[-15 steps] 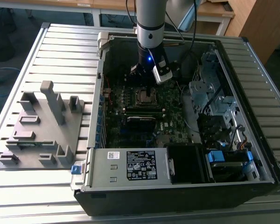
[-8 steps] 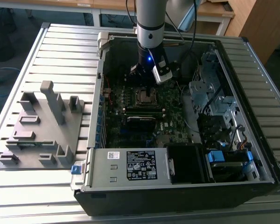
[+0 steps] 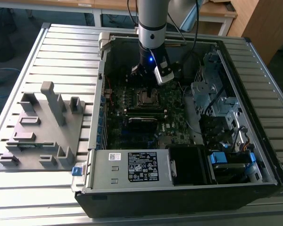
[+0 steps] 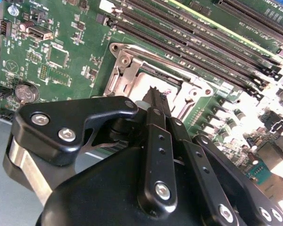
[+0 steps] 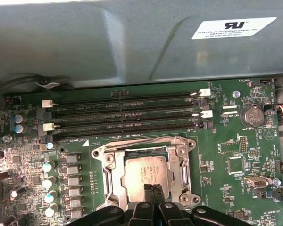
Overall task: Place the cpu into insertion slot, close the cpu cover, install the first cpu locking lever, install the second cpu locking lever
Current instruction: 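Install the second cpu locking lever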
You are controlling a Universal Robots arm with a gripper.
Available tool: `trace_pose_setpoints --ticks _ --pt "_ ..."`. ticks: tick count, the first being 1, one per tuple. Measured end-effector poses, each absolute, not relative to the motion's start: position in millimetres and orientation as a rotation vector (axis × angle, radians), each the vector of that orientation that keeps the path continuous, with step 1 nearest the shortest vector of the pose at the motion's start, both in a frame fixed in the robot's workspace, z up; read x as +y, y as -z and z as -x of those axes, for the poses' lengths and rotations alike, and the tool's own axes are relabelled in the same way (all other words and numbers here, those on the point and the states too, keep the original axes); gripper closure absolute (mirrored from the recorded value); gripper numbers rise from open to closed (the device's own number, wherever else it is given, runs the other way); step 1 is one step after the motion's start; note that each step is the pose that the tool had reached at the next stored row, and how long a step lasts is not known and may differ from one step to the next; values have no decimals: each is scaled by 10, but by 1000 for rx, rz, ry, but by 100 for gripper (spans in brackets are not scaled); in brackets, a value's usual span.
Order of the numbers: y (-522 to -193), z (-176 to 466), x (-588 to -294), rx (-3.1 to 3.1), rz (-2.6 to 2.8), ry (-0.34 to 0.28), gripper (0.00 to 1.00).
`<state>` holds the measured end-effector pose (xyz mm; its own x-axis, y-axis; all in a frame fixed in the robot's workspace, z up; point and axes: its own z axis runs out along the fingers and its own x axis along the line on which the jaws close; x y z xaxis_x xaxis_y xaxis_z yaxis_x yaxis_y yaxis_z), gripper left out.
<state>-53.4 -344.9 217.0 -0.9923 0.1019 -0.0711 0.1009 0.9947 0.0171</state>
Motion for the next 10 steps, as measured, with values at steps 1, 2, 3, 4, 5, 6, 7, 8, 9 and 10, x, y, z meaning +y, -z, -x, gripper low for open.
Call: trace_pose_setpoints --ticks 1,2,3,4,5,6,7,8,9,10 --pt "-2170 535 -3449 3067 -156 -21 90" --pt "-2170 535 -3449 3068 -156 -21 90" --pt "-2170 535 -3449 3069 -156 -21 90" --pt "-2170 534 -3449 3070 -156 -20 90" --pt "-2170 535 -3449 3072 -156 -20 90" --pt "-2170 534 -3449 3073 -156 -20 90" --pt "-2170 534 -3449 3074 -157 -20 90" --pt "-2170 534 -3449 3075 -157 -20 90" --pt "-2170 534 -3449 3076 -157 -20 90" --pt "-2170 534 -3449 3077 -157 -20 90"
